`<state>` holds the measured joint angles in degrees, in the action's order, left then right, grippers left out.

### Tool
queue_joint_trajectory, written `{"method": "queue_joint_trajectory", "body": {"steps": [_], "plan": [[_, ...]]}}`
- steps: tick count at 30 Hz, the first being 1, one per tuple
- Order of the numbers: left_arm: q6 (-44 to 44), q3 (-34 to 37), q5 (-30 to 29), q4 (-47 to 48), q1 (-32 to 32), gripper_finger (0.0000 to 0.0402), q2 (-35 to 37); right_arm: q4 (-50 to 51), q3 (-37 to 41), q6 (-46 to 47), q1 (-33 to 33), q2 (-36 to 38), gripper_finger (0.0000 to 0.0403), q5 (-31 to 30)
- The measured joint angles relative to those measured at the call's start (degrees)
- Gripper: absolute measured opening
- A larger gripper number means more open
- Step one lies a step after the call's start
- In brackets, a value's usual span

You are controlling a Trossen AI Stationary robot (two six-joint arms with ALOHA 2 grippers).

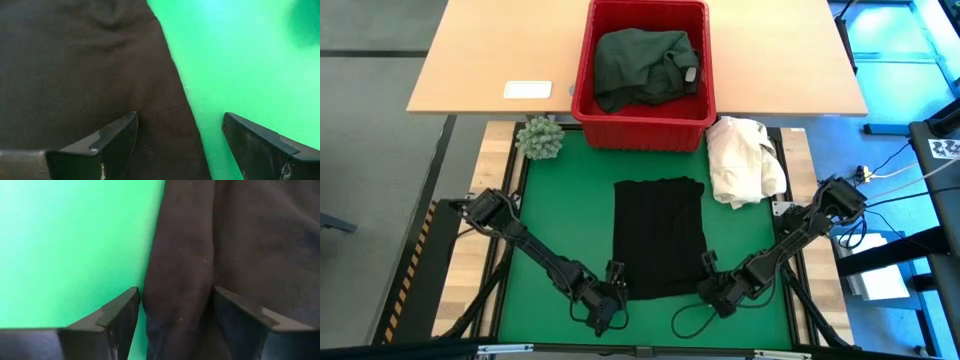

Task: Fold laundry
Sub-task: Fold the black shirt

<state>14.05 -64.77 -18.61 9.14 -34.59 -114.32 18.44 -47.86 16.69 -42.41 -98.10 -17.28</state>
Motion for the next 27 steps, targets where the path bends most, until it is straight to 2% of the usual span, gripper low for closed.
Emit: {"method": "queue_joint_trajectory", "body": {"steps": [4,12,23,27], "plan": [[-1.1,0.1,-1.1,-0.2,-0.4,0.0264,-0.1,-0.2,0.0,0.0,0.0,0.0,0.0211,0.4],[-1.1,0.1,-1.6,0.5,-0.4,0.0184,-0.2,-1.0,0.1,0.0,0.0,-0.1,0.0120,0.3],[3.5,0.2,-8.7,2.4,1.6,0.0014,-0.3,-1.5,0.2,1.2,0.0,0.1,0.0034,-0.7],[3.2,0.2,-6.3,2.5,1.7,0.0006,0.3,-1.1,0.3,3.9,0.1,1.8,0.0009,0.6]]}}
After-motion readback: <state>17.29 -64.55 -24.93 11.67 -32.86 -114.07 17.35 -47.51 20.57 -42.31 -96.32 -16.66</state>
